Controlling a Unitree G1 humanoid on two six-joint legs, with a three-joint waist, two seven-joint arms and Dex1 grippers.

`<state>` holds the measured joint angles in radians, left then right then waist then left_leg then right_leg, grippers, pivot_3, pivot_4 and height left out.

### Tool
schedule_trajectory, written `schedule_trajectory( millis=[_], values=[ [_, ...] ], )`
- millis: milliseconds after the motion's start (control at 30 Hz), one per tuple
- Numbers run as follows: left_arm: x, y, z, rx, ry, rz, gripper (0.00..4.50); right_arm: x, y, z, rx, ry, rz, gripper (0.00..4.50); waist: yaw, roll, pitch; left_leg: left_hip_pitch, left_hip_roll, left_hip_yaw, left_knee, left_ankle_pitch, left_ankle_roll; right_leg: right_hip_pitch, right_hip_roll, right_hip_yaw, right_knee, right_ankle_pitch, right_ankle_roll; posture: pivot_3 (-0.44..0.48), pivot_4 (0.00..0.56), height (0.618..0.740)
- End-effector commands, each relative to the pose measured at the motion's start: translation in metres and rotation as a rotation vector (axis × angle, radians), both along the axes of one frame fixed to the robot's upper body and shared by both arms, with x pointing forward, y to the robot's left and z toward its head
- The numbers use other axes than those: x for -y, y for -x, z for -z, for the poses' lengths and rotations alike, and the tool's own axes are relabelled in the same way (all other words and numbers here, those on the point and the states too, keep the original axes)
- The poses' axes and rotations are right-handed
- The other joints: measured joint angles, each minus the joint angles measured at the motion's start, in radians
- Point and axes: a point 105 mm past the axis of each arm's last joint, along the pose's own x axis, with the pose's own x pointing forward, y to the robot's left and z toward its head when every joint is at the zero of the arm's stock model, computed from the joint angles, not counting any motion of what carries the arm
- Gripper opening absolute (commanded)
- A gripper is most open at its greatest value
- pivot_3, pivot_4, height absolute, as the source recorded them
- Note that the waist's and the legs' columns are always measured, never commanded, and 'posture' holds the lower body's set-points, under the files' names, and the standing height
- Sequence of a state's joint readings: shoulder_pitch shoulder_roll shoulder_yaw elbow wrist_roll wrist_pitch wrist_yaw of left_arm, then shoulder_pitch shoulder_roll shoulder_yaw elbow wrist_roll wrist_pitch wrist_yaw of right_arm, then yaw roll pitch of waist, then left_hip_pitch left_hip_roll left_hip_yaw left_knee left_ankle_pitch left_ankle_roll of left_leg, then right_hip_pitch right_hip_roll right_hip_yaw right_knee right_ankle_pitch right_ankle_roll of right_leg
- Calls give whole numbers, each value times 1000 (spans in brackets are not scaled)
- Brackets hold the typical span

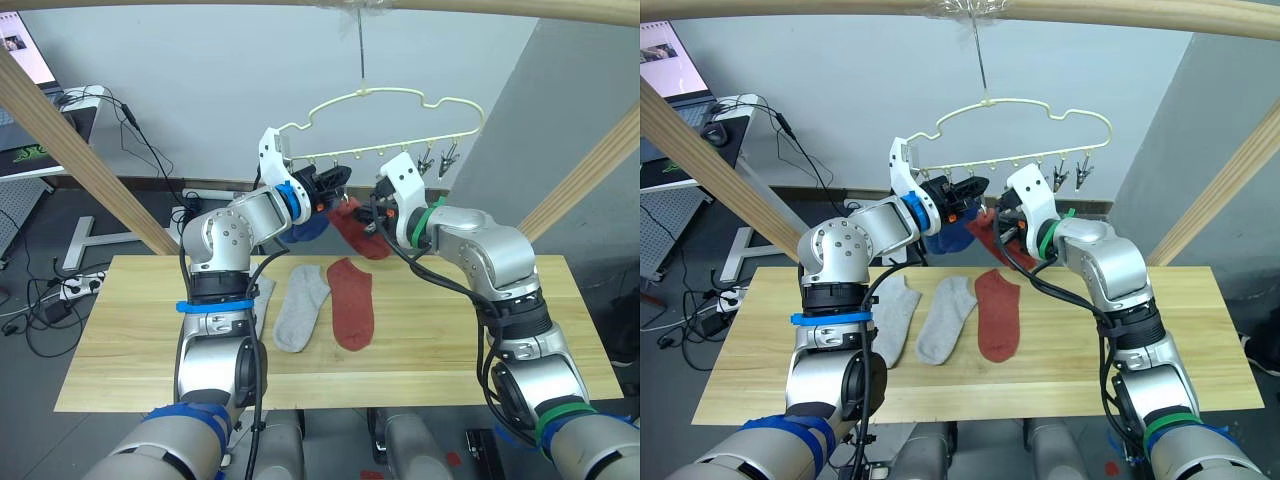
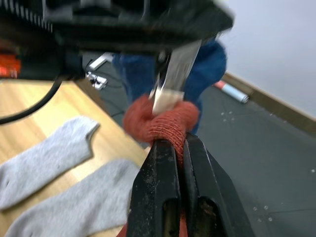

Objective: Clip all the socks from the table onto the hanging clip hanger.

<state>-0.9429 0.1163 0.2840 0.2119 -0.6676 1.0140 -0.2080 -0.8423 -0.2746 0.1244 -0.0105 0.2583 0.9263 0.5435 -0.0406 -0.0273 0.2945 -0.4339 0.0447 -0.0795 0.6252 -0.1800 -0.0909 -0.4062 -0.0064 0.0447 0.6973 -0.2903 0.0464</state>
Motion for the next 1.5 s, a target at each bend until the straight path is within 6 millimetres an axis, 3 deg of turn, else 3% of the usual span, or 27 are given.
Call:
schedule_trajectory(
  millis=[33,267,567,800,900,1000,1500],
  values=[
    [3,2,2,0,2,11,345,-3,3,-19,61,-41,-26,13,0,0,0,0,0,0,0,0,0,0,0,0,0,0,0,-16,221,740],
    [4,3,2,2,7,23,345,-4,4,-18,54,-41,-33,13,0,0,0,0,0,0,0,0,0,0,0,0,0,0,0,-16,222,740],
    [3,5,1,13,16,38,3072,-5,5,-16,47,-40,-34,0,0,0,0,0,0,0,-1,0,0,-1,0,0,0,0,0,-16,223,740],
    [4,8,-5,30,49,60,3072,-5,6,-16,41,-42,-40,0,0,0,0,0,0,0,-2,0,0,-1,0,0,0,0,0,-13,222,740],
    [4,10,-5,47,15,66,3120,-6,9,-14,35,-39,-58,704,0,0,0,0,0,0,-2,0,0,-1,0,0,0,0,0,-11,222,740],
    [7,17,-3,58,-12,98,3120,-6,9,-11,35,-26,-52,1681,0,0,0,0,0,0,-2,0,0,-1,0,0,0,0,0,-9,223,740],
    [-12,59,12,216,-257,203,3120,12,38,11,-12,4,-29,1681,5,0,0,0,0,0,-2,0,0,-1,0,0,0,0,0,23,218,740]
  ],
)
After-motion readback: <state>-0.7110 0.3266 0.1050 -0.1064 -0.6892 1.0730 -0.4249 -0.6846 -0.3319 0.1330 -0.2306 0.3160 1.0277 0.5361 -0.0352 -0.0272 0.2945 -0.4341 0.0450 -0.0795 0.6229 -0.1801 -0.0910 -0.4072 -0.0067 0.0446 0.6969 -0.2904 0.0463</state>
